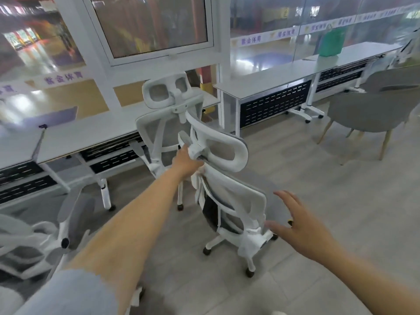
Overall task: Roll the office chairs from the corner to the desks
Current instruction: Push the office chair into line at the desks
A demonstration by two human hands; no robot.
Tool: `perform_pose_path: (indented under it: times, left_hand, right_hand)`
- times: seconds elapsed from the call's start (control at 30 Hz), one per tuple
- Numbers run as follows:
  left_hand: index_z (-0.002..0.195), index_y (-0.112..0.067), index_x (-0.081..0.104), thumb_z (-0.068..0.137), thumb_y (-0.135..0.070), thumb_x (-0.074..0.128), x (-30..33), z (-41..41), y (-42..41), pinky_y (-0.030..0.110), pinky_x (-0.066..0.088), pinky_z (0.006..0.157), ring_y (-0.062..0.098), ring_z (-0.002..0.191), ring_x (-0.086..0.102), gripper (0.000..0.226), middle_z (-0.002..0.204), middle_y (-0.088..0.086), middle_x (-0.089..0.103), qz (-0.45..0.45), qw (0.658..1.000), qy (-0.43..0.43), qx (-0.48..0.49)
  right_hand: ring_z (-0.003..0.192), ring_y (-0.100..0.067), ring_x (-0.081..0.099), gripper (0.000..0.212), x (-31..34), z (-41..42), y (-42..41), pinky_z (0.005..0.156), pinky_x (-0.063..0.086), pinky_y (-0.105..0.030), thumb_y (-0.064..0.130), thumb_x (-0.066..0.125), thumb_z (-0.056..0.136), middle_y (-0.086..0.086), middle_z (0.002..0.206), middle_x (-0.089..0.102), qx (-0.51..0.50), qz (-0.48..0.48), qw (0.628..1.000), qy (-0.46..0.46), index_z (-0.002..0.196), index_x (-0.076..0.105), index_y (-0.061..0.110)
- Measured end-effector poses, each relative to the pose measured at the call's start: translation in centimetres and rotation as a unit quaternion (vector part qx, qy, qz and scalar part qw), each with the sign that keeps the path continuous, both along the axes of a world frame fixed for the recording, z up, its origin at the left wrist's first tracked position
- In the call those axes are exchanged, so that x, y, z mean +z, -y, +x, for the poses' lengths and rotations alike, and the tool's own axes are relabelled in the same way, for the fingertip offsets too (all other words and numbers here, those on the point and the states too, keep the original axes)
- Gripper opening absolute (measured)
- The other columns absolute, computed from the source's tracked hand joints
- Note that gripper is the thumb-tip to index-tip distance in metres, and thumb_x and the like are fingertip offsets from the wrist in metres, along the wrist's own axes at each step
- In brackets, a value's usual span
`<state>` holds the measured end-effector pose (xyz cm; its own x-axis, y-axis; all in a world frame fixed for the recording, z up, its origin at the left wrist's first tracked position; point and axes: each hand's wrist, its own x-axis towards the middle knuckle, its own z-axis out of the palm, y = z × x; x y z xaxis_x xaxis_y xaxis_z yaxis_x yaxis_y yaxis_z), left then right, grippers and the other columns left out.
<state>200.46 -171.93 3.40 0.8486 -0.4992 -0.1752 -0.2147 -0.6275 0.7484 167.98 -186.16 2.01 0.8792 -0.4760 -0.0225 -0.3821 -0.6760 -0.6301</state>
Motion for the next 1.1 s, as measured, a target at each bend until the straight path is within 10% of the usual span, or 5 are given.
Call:
perform_pose_path:
  times: [0.3,0.47,0.97,1.1]
  left_hand:
    - [0.137,-0.018,0.049,0.097,-0.030,0.044,-0.7,3.7,6.4,0.036,0.046,0.092,0.031,0.119,0.054,0.042,0.136,0.007,0.054,0.227,0.964,0.135,0.034]
    - [0.131,-0.017,0.056,0.098,-0.027,0.047,-1.2,0.2,6.5,0.035,0.045,0.084,0.033,0.111,0.059,0.036,0.126,0.012,0.061,0.243,0.956,0.154,0.065]
    - [0.148,-0.020,0.033,0.089,-0.028,0.048,-3.8,-24.6,5.8,0.039,0.040,0.101,0.027,0.117,0.047,0.061,0.131,0.004,0.048,0.191,0.958,0.211,0.032]
    - [0.147,-0.039,0.030,0.088,-0.036,0.049,-6.3,-31.7,3.8,0.039,0.021,0.116,0.021,0.133,0.030,0.061,0.139,-0.002,0.040,0.128,0.963,0.234,0.022]
  right_hand:
    - [0.142,-0.026,0.027,0.077,4.0,18.4,8.8,0.114,0.025,-0.053,0.040,0.059,0.083,0.002,0.156,0.026,0.180,-0.075,0.979,0.062,0.149,0.020,0.031]
    - [0.121,-0.032,0.052,0.065,4.1,23.7,8.5,0.097,0.046,-0.046,0.045,0.057,0.087,-0.006,0.136,0.052,0.210,-0.006,0.978,-0.005,0.144,0.036,0.025]
    - [0.075,-0.005,0.055,0.043,4.0,6.4,15.2,0.068,0.045,-0.033,0.072,0.058,0.074,0.014,0.078,0.061,0.250,-0.078,0.965,0.025,0.101,0.069,0.040]
    - [0.099,-0.020,0.052,0.059,3.5,-0.3,14.0,0.091,0.033,-0.041,0.085,0.042,0.075,0.009,0.094,0.061,0.176,-0.249,0.952,0.003,0.099,0.062,0.035]
